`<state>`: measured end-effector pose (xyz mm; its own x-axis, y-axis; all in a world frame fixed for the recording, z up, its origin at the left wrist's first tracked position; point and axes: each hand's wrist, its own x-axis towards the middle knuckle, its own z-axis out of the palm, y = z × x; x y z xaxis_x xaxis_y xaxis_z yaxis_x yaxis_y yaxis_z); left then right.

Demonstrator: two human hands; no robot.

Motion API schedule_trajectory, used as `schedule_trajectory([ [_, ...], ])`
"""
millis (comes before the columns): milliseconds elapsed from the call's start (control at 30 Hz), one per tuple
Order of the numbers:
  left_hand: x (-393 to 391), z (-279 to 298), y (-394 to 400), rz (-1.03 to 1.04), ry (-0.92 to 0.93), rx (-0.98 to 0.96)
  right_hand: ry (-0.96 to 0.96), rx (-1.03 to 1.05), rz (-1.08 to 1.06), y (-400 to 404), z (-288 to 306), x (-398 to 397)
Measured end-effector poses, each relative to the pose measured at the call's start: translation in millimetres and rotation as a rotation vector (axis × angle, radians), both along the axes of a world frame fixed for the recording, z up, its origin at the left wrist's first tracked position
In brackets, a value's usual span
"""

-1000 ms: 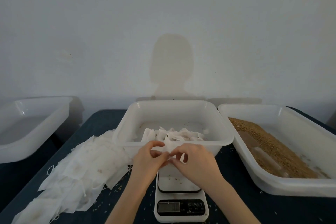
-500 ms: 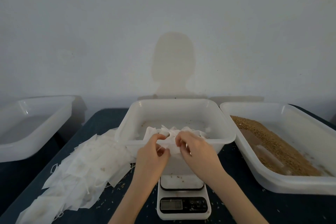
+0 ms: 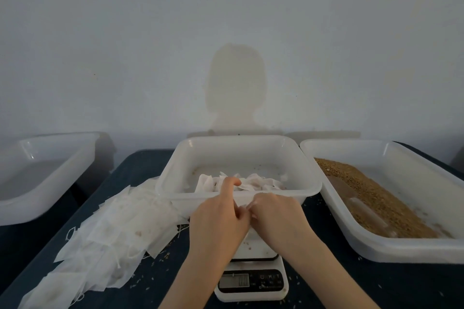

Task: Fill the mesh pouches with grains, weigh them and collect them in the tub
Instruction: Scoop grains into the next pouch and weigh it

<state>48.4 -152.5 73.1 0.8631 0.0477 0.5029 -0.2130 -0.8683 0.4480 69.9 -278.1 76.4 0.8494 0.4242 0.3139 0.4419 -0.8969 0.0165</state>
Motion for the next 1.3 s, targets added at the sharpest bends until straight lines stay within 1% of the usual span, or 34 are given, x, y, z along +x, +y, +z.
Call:
schedule_trajectory([
  [100,0,-2,1,-0.042,0.004,-0.01,0.127,0.04,0.069,-7,0,1],
  [200,1,-6,2,-0.098,-0.018,-0.057,0.181,0.096,0.082,-12,2,0],
  [300,2,-9,6,-0.28,0.02,-0.235,0.206,0.133,0.081,-15,6,-1],
  [333,2,-10,9,-0.353,0.045,-0.288,0.214,0.152,0.084,-17,7,0],
  [400,2,-12,16,-0.47,0.149,-0.331,0.235,0.156,0.082,-20,13,2],
  [467,3,-13,19,-0.54,0.281,-0.305,0.261,0.182,0.086,-24,16,3],
  [500,4,-14,18,-0.559,0.325,-0.266,0.272,0.203,0.094,-26,18,3],
  [567,7,-16,15,-0.583,0.357,-0.221,0.309,0.24,0.125,-31,21,3],
  [667,10,-18,14,-0.57,0.355,-0.267,0.411,0.288,0.204,-40,26,3],
  [767,14,-21,11,-0.565,0.366,-0.296,0.447,0.342,0.255,-49,25,7],
  [900,19,-26,7,-0.542,0.372,-0.318,0.573,0.554,0.333,-69,34,8],
  [967,22,-28,7,-0.536,0.371,-0.282,0.483,0.621,0.277,-92,41,15],
  [1033,24,-29,7,-0.522,0.38,-0.244,0.329,0.647,0.12,-119,43,27],
  [1067,26,-30,6,-0.513,0.378,-0.223,0.244,0.608,-0.011,-134,40,36],
  [1100,27,-30,5,-0.505,0.372,-0.205,0.167,0.515,-0.162,-150,35,45],
  [1133,28,-31,3,-0.5,0.365,-0.193,0.124,0.401,-0.304,-167,27,55],
  [1167,30,-32,2,-0.498,0.359,-0.186,0.138,0.281,-0.413,-183,19,65],
  [1233,33,-33,-3,-0.495,0.349,-0.166,0.312,0.045,-0.528,-209,1,81],
  [1267,34,-33,-6,-0.49,0.343,-0.149,0.422,-0.051,-0.538,-218,-7,85],
  [1300,36,-33,-9,-0.485,0.337,-0.133,0.512,-0.099,-0.53,-223,-13,87],
])
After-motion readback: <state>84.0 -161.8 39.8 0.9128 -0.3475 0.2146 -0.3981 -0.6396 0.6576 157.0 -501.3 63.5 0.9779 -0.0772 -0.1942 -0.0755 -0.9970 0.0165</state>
